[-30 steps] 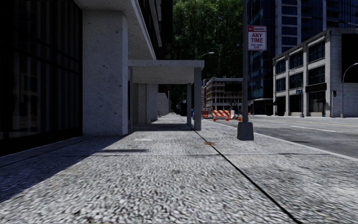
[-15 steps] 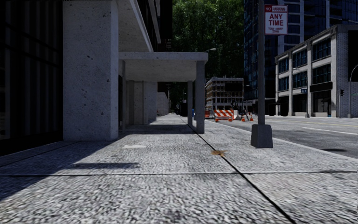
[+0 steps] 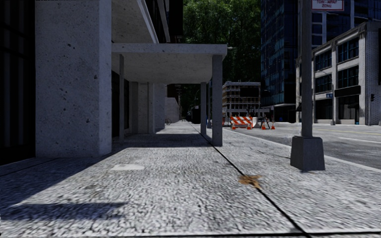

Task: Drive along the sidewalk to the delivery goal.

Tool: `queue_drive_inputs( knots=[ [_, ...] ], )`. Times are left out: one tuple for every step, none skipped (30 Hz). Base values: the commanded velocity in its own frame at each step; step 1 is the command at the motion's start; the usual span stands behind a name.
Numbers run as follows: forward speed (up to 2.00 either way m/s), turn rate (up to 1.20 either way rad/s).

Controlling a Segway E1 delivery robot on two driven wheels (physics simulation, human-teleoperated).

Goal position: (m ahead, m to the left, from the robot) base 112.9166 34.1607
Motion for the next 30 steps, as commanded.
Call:
queue_drive_inputs(
  knots=[
    [2.0, 0.0],
    [2.0, 0.0],
    [2.0, 0.0],
    [2.0, 0.0],
    [2.0, 0.34],
    [2.0, 1.2],
    [2.0, 1.2],
    [2.0, 1.2],
    [2.0, 0.42],
    [2.0, 0.02],
    [2.0, 0.0],
    [2.0, 0.0],
    [2.0, 0.0],
    [2.0, 0.0],
    [2.0, 0.0],
    [2.0, 0.0],
    [2.0, 0.0],
    [2.0, 0.0],
    [2.0, 0.0],
    [2.0, 0.0],
    [2.0, 0.0],
    [2.0, 0.0],
    [2.0, 0.0],
    [2.0, 0.0],
    [2.0, 0.0],
    [2.0, 0.0],
    [2.0, 0.0],
    [2.0, 0.0],
    [2.0, 0.0],
    [2.0, 0.0]
  ],
)
